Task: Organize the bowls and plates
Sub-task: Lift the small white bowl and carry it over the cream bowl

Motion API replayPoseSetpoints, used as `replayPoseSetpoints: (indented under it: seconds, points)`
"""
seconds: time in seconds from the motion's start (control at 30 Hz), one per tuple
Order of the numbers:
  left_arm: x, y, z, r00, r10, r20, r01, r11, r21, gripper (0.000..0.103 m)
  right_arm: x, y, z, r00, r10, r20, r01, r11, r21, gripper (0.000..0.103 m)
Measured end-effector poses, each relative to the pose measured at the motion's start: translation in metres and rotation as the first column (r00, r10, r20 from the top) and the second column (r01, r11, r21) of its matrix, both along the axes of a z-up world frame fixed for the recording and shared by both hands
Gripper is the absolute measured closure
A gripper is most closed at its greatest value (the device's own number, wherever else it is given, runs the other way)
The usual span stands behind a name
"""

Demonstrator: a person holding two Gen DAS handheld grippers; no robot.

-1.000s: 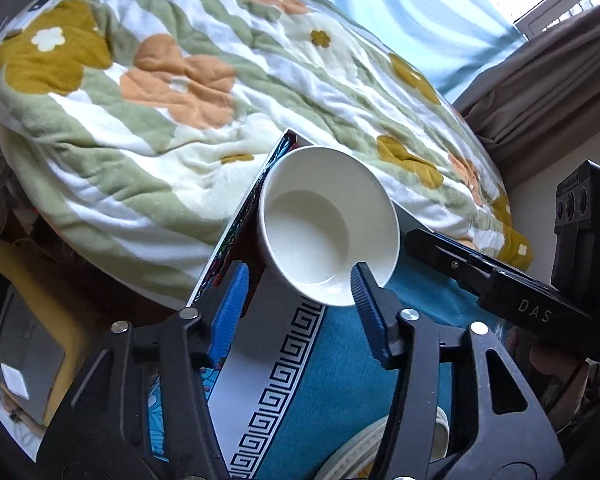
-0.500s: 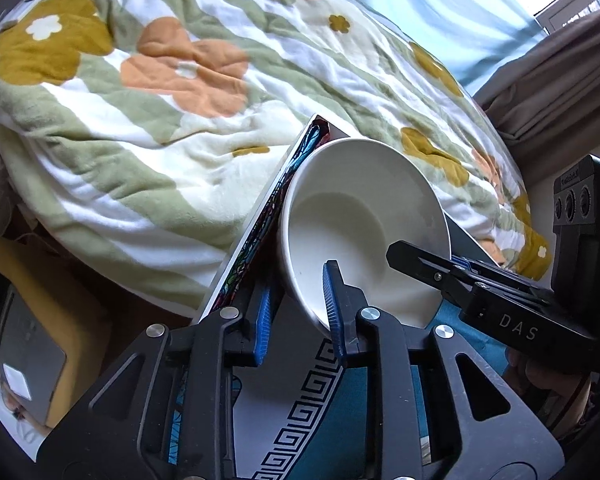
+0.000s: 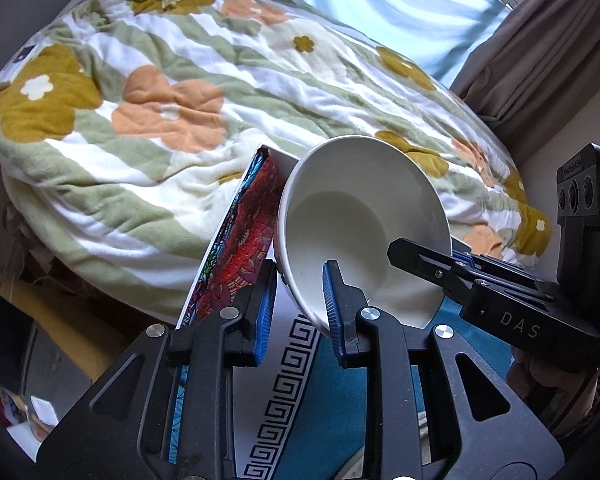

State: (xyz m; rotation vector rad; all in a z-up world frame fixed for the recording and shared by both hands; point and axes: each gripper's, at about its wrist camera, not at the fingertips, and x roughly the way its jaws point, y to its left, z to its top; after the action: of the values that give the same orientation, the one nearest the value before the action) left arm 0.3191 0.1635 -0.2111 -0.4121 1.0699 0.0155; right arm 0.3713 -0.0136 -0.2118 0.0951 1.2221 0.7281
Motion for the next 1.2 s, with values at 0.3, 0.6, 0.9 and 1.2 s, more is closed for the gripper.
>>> replayPoseSetpoints:
  seconds: [0.3,0.6,0.9,1.2]
  points:
    - [-0.04,-0.057,0.067,0.979,-0.166,0.119,0.163,0.986,0.036,0.082,-0.061,-0.06,0.062,0.984,-0.159,0.082,0.156,0.987,0.039,0.084]
    - [-0.086,-0.167,0.101,0.926,-0.347,0.151,0.346,0.938,0.033,0.082,-0.139,-0.165,0.107,0.923,-0.362,0.13,0.358,0.932,0.06,0.084]
    - [-0.142,-0.304,0.11,0.891,-0.427,0.154,0.427,0.904,0.036,0.082,-0.203,-0.279,0.124,0.879,-0.456,0.138,0.456,0.889,0.032,0.084]
    - [-0.189,-0.402,0.062,0.917,-0.395,0.059,0.398,0.917,-0.04,0.082,-0.245,-0.364,0.092,0.895,-0.436,0.09,0.441,0.896,-0.047,0.084]
